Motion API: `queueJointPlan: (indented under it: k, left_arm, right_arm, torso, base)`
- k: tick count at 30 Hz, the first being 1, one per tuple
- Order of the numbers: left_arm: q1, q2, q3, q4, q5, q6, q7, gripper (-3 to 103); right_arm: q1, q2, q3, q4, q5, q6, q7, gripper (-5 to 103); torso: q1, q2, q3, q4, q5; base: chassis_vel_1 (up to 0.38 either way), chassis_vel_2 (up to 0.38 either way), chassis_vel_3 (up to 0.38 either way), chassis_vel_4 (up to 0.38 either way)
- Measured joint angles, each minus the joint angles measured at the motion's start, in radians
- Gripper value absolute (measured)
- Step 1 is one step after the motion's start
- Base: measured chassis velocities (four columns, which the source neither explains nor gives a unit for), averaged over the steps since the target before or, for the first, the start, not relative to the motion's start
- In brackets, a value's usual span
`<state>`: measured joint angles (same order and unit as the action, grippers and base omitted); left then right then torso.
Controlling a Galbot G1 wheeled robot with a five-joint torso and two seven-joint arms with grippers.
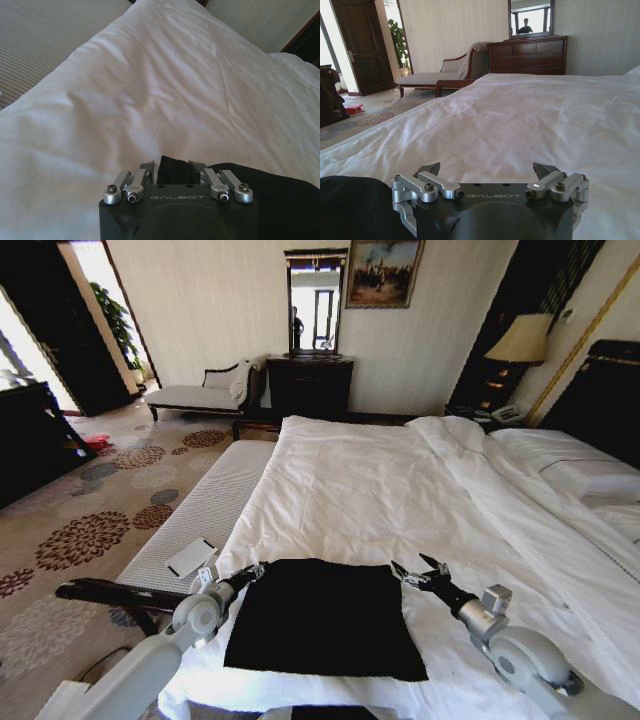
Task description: Fold the clothes on the bed.
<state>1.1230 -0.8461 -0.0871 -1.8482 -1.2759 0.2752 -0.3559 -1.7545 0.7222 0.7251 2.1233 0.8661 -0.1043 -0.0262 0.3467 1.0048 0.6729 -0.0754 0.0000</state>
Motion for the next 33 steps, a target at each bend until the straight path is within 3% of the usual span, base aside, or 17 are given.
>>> queueJointPlan:
  k: [5, 7, 11, 14, 18, 23, 30, 33]
  left_arm:
    - [0.0, -0.004, 0.005, 0.01, 0.002, 0.0, 0.004, 20]
    - [0.001, -0.006, 0.005, 0.012, 0.003, 0.0, 0.004, 20]
    - [0.014, -0.004, -0.006, 0.003, 0.006, -0.001, 0.009, 6]
    - [0.026, 0.004, -0.022, -0.008, 0.009, -0.003, 0.01, 1]
    - [0.037, 0.018, -0.038, -0.02, 0.013, -0.007, 0.011, 1]
    - [0.044, 0.045, -0.053, -0.038, 0.023, -0.014, 0.014, 1]
    - [0.04, 0.045, -0.054, -0.058, 0.04, -0.021, 0.011, 1]
    - [0.041, 0.039, -0.054, -0.061, 0.047, -0.023, 0.011, 1]
  right_arm:
    - [0.0, -0.001, 0.001, 0.005, 0.004, -0.004, 0.014, 100]
    - [-0.001, -0.001, 0.001, 0.005, 0.004, -0.005, 0.016, 100]
    - [-0.005, 0.001, 0.001, 0.009, 0.003, -0.008, 0.021, 100]
    - [-0.004, 0.002, -0.004, 0.009, 0.008, -0.011, 0.026, 100]
    - [0.01, -0.002, -0.018, 0.007, 0.031, -0.02, 0.036, 100]
    - [0.104, -0.043, -0.076, -0.013, 0.149, -0.078, 0.066, 100]
    - [0.32, -0.174, -0.239, -0.131, 0.359, -0.183, 0.073, 100]
    - [0.365, -0.203, -0.286, -0.162, 0.389, -0.214, 0.054, 100]
  torso:
    - [0.0, 0.0, 0.0, 0.0002, 0.0]
    - [0.0, 0.0, 0.0, 0.0002, 0.0]
    - [0.0, 0.0, 0.0, 0.0002, -0.0001]
    - [0.0, 0.0, 0.0, 0.0001, 0.0]
    - [0.0, 0.0, 0.0, 0.0, -0.0001]
    - [0.0, 0.0, 0.0, 0.0, 0.0]
    - [0.0, 0.0, 0.0, 0.0004, 0.0002]
    - [0.0, 0.0, 0.0, 0.0003, -0.0001]
  base:
    - [0.0, 0.0, 0.0, 0.0]
    - [0.0, 0.0, 0.0, 0.0]
    - [0.0, 0.0, 0.0, 0.0]
    - [0.0, 0.0, 0.0, 0.0]
    - [0.0, 0.0, 0.0, 0.0]
    - [0.0, 0.0, 0.0, 0.0]
    - [0.0, 0.0, 0.0, 0.0]
    - [0.0, 0.0, 0.0, 0.0]
